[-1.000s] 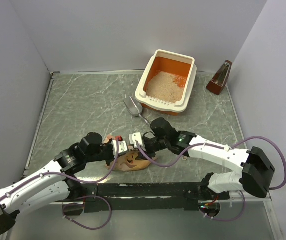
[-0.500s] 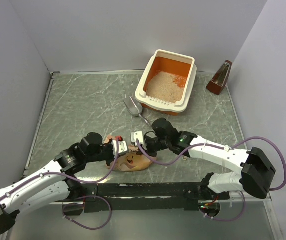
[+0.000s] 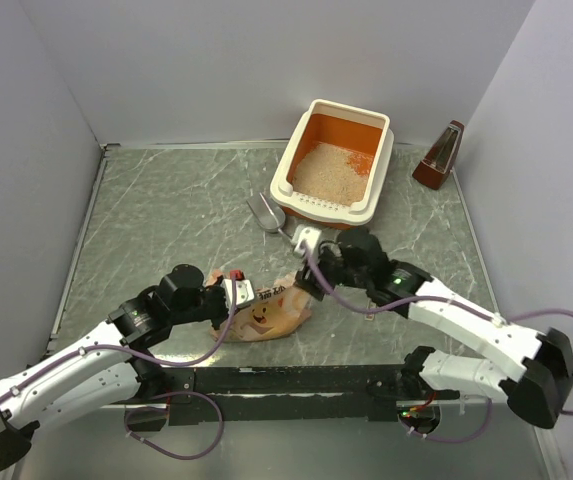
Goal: Fill the litter box with clean litter
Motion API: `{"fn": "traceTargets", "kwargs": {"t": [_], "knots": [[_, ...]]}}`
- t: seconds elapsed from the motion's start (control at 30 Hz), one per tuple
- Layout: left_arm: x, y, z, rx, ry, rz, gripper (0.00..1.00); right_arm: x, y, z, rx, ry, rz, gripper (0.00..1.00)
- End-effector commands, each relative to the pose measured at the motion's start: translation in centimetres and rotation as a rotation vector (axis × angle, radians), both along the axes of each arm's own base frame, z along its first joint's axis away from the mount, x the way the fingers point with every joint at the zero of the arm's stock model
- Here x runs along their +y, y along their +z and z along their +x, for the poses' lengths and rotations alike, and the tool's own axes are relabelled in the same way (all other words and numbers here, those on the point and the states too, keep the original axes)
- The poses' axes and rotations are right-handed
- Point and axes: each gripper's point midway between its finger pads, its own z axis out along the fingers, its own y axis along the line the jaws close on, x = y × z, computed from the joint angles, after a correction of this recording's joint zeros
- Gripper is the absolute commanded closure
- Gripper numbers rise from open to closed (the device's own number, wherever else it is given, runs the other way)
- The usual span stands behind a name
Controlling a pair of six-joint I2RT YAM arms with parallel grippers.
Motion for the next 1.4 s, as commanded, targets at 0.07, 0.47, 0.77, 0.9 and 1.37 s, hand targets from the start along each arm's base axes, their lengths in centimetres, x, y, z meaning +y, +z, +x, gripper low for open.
{"fn": "traceTargets", "kwargs": {"t": [0.07, 0.47, 0.77, 0.9, 1.37], "knots": [[-0.6, 2.7, 0.7, -0.07, 0.003, -0.075, 0.99, -6.0, 6.7, 5.1, -0.043, -0.529, 0.104, 0.37], [-0.6, 2.8, 1.0, -0.066, 0.021, -0.072, 0.99, -21.1, -1.9, 7.3, 0.354, -1.398, 0.243, 0.28], [-0.6, 3.1, 1.3, -0.075, 0.036, -0.081, 0.98, -25.2, -9.2, 5.8, 0.609, -1.646, 0.324, 0.3], [-0.6, 3.0, 1.4, -0.076, 0.04, -0.078, 0.98, -24.3, -12.0, 5.3, 0.727, -1.636, 0.318, 0.33], [-0.6, 2.4, 1.6, -0.064, 0.044, -0.057, 0.98, -22.6, -14.8, 4.7, 0.845, -1.58, 0.325, 0.46]]}}
